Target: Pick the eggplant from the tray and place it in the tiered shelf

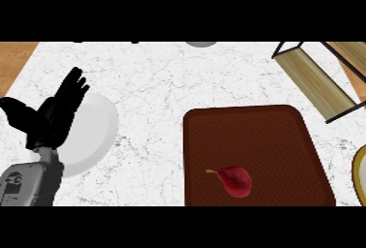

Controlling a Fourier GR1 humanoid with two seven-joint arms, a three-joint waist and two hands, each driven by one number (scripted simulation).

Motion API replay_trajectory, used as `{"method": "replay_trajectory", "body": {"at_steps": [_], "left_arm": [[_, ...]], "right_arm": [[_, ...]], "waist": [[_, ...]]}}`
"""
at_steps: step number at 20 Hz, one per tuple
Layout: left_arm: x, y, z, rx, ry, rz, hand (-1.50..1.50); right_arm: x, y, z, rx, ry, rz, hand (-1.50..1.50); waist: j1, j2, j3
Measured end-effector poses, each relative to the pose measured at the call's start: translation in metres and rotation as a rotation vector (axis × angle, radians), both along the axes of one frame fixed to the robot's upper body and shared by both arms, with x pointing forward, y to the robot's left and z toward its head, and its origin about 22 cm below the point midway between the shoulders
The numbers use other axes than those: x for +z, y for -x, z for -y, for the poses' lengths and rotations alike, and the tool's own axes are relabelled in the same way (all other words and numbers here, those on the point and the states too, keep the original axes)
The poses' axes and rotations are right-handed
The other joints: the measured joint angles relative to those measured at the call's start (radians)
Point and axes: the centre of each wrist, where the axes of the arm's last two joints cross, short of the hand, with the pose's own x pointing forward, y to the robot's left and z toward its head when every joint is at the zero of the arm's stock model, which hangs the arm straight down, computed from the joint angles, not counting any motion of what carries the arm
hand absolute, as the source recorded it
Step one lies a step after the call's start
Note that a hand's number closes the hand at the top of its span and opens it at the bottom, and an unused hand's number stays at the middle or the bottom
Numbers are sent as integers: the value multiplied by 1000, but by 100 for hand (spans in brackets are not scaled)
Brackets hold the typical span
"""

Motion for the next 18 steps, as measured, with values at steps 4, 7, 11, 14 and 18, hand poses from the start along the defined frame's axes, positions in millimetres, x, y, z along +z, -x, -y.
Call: {"method": "replay_trajectory", "body": {"at_steps": [4, 7, 11, 14, 18], "left_arm": [[-1, -2, 3, -10, 4, 1, 0], [1, -5, 9, -9, 3, 6, 0], [4, -7, 6, -7, 2, 5, 0], [5, -6, 5, -11, 6, 6, 0], [0, -5, 6, -11, 3, 6, 0]], "right_arm": [[-10, -6, 12, -65, -8, 52, -150], [-12, -5, 21, -74, -15, 118, -150], [-1, -1, 36, -84, -26, 204, -150], [5, 7, 51, -83, -47, 232, -150], [20, 22, 73, -12, -141, 159, -150]], "waist": [[6, 3, 3], [6, 4, 4], [6, 4, 4], [10, 5, 5], [8, 5, 5]]}}
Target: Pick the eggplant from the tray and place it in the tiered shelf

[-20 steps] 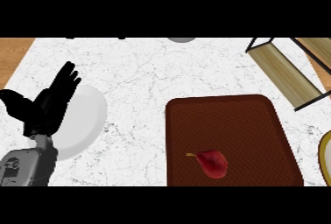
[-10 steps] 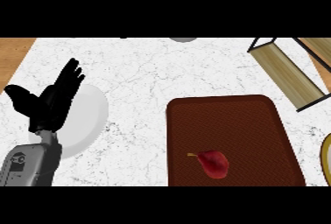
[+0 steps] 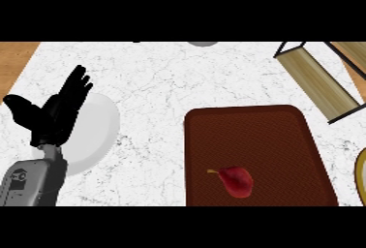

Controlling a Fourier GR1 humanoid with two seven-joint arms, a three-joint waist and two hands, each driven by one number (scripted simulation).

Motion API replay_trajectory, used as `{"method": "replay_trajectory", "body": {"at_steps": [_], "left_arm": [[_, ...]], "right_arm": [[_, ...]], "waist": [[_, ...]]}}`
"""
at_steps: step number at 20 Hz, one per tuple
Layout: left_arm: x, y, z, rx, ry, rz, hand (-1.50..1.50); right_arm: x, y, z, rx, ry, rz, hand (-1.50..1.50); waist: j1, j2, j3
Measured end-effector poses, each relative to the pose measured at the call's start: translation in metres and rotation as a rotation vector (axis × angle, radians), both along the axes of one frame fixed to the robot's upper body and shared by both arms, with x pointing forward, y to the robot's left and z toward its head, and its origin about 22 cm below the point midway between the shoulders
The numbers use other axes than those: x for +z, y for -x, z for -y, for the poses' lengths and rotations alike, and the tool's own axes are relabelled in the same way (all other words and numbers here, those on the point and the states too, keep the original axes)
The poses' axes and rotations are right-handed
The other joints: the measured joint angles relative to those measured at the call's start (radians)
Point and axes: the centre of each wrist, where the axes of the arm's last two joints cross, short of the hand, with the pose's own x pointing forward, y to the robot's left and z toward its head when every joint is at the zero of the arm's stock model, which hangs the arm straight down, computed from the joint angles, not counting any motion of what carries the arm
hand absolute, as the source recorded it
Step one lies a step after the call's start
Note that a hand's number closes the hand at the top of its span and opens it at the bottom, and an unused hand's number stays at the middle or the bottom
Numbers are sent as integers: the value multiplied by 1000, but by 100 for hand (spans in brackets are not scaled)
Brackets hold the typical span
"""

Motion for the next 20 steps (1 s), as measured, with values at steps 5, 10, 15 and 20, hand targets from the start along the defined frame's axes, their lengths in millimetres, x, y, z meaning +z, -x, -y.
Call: {"method": "replay_trajectory", "body": {"at_steps": [5, 10, 15, 20], "left_arm": [[-3, 2, 0, 5, 4, 0, 0], [-6, 3, -4, 10, 1, -2, 0], [-4, 3, -7, 20, 9, -4, 0], [4, 3, -7, 18, 1, -4, 0]], "right_arm": [[21, 44, 39, 38, -76, -47, -150], [25, 91, 70, 80, -113, -27, -150], [22, 131, 90, 178, -115, 0, -150], [16, 158, 100, 194, -29, -6, -150]], "waist": [[-7, -1, 0], [-10, 0, 2], [-16, -2, 3], [-19, -3, 3]]}}
